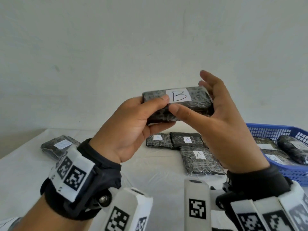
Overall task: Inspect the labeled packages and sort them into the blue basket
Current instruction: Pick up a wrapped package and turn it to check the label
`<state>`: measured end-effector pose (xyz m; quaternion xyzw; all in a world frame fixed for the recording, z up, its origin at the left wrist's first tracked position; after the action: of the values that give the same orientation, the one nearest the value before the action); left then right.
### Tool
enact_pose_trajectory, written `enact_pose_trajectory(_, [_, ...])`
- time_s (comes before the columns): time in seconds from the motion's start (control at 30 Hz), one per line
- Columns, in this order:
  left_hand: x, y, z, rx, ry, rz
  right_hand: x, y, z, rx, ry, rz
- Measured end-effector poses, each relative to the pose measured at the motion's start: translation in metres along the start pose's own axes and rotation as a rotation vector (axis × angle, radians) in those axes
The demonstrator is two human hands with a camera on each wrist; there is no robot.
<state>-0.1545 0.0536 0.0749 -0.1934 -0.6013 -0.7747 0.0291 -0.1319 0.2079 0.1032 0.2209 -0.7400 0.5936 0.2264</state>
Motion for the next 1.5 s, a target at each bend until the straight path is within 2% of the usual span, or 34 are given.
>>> enact_pose_trajectory(0.07, [-0.001,-0.005,0.001,-0.042,-0.018,-0.075,0.001,-0.002,-0.006,0.022,0.006,-0.007])
enact_pose_trajectory(0.13, [-0.001,-0.005,0.002,-0.033,-0.017,-0.081,0.001,-0.003,-0.014,0.082,0.042,-0.011])
enact_pose_trajectory(0.3, [-0.005,0.017,-0.005,0.162,0.13,0.171,0.002,0.005,-0.013,0.121,0.034,0.052])
enact_pose_trajectory(0.37, [-0.005,0.022,-0.01,0.198,0.165,0.23,0.002,0.006,-0.012,0.138,0.043,0.05])
enact_pose_trajectory(0.43, [-0.003,0.019,-0.014,0.203,0.177,0.2,0.003,0.004,-0.012,0.104,0.054,0.013])
enact_pose_trajectory(0.53, [-0.001,0.01,-0.009,0.146,0.112,0.119,0.004,-0.001,-0.012,0.092,0.076,-0.043])
enact_pose_trajectory(0.77, [0.0,0.005,-0.004,0.026,0.073,0.076,-0.002,-0.006,-0.013,0.052,0.059,-0.001])
enact_pose_trajectory(0.87, [0.0,0.005,-0.005,0.024,0.094,0.079,0.0,0.0,-0.011,0.138,0.077,0.029])
enact_pose_trajectory(0.93, [0.0,0.004,-0.007,0.011,0.115,0.078,0.001,-0.001,-0.008,0.155,0.07,-0.014])
enact_pose_trajectory(1.07, [0.0,0.004,-0.005,0.05,0.087,0.086,0.005,0.001,-0.006,0.212,0.08,-0.011])
enact_pose_trajectory(1.2, [-0.002,0.007,0.003,0.16,0.058,0.129,0.006,0.003,-0.005,0.188,0.087,-0.026])
enact_pose_trajectory(1.5, [-0.002,-0.001,0.006,0.159,0.085,0.126,0.005,0.003,-0.009,0.153,0.172,-0.038])
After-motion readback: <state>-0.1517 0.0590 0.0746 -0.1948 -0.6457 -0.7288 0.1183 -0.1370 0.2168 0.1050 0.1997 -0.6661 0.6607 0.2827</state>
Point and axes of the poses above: each hand's wrist, its own x-axis towards the middle knuckle, its own z-axis out of the palm, y = z × x, the point moved 10 cm from there along x, towards the middle knuckle, and after that the axes turned 6 degrees about x, right-handed, at the moved point
